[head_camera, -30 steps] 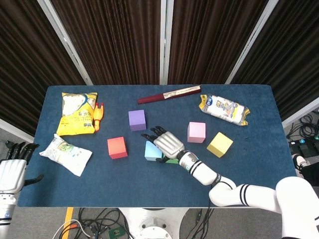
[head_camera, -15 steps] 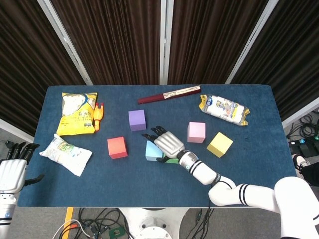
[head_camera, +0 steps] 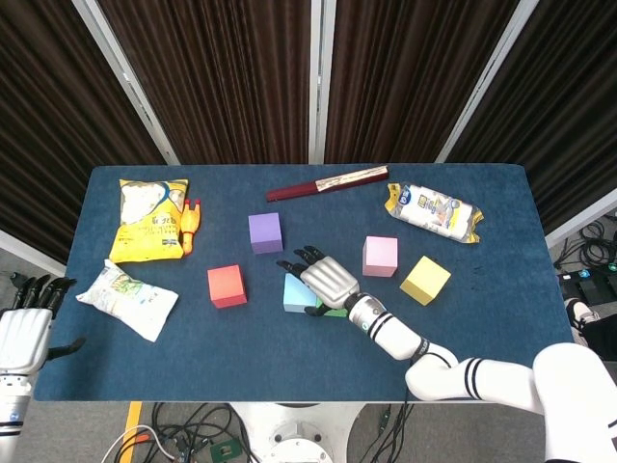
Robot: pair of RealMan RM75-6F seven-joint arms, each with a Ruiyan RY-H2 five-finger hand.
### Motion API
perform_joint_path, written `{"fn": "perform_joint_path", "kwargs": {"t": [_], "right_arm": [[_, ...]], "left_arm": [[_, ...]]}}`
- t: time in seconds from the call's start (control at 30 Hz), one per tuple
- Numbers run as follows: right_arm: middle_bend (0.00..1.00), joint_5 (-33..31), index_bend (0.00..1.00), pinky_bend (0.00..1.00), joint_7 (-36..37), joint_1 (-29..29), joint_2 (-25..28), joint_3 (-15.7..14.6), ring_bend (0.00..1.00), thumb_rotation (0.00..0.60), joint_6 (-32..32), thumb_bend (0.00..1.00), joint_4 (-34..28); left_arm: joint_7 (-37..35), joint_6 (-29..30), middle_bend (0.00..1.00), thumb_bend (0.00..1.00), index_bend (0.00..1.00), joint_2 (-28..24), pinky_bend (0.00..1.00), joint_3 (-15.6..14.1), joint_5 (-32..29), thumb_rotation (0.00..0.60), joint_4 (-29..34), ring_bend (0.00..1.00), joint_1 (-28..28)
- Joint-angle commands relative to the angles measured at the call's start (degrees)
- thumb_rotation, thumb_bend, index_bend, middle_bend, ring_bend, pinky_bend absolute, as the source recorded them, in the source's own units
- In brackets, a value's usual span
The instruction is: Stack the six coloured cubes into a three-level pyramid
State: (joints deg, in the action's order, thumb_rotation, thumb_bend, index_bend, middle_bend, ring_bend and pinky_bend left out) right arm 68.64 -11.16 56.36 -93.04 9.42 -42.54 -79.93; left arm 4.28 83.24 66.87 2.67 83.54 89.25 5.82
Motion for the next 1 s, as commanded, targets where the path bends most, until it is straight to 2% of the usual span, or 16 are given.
{"fn": "perform_joint_path", "kwargs": {"t": [0.03,1.0], "right_arm": [[0.27,0.0,0.0,0.0,-0.1,0.0,0.0,-0.1,0.01,0.6,0.1,0.14,0.0],[0.26,-2.8,0.0,0.0,-2.7,-0.4,1.4,-0.5,0.0,0.6,0.4,0.14,-2.8]], "left_arm": [[0.0,0.0,0.14,0.0,0.17,0.0,0.08,0.0,0.0,0.6,0.0,0.06,0.0],[-0.1,-0.2,0.14,0.0,0.17,0.1,0.08,0.0,0.0,0.6,-0.3,0.06,0.3]]}}
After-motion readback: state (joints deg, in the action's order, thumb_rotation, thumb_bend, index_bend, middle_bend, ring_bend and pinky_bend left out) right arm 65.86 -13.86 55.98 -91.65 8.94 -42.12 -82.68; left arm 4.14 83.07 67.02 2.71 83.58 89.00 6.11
